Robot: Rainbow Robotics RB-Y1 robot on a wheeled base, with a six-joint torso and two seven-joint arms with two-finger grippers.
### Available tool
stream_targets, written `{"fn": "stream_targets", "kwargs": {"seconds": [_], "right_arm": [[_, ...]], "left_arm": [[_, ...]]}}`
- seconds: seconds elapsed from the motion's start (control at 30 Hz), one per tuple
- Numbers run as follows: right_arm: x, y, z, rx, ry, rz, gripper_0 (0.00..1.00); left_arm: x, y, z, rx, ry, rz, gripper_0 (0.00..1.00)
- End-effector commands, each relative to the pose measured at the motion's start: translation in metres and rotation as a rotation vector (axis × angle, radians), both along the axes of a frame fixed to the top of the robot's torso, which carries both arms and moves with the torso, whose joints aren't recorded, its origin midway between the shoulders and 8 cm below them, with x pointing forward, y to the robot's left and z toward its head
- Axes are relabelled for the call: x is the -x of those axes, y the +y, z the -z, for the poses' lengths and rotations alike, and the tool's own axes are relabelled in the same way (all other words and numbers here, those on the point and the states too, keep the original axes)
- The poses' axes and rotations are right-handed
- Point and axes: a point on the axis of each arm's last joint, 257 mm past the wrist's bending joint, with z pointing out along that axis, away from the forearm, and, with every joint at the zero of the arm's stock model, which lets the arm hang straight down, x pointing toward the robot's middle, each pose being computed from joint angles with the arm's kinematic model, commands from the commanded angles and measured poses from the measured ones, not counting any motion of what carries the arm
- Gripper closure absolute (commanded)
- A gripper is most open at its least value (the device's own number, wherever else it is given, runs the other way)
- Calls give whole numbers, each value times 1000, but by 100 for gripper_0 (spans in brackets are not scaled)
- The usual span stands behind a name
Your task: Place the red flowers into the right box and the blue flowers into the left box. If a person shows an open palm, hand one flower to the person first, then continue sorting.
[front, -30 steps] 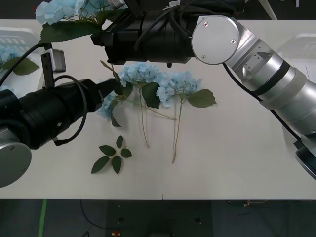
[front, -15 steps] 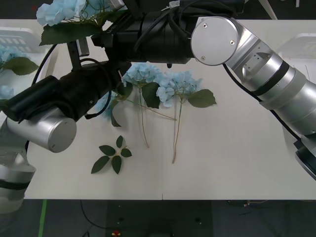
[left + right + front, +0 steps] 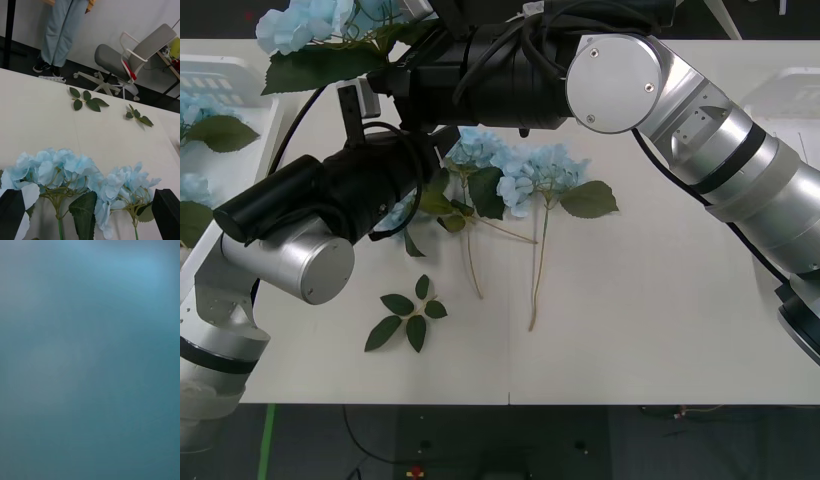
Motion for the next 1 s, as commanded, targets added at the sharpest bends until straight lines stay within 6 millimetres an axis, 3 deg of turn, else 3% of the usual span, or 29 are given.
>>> {"fn": "stream_targets", "kwargs": {"seconds": [0.03,0.67,0.9,1.0], "right_arm": [[7,10,-26,-8,-56,-22,100],[4,9,-26,0,-66,-13,100],[0,6,-29,-5,-80,-1,40],[1,5,-28,-8,-70,-4,27]], "left_arm": [[2,-26,-23,94,-13,36,100],[14,-23,6,109,20,25,100],[14,-22,6,110,17,23,100],[15,-19,10,106,22,19,100]]}}
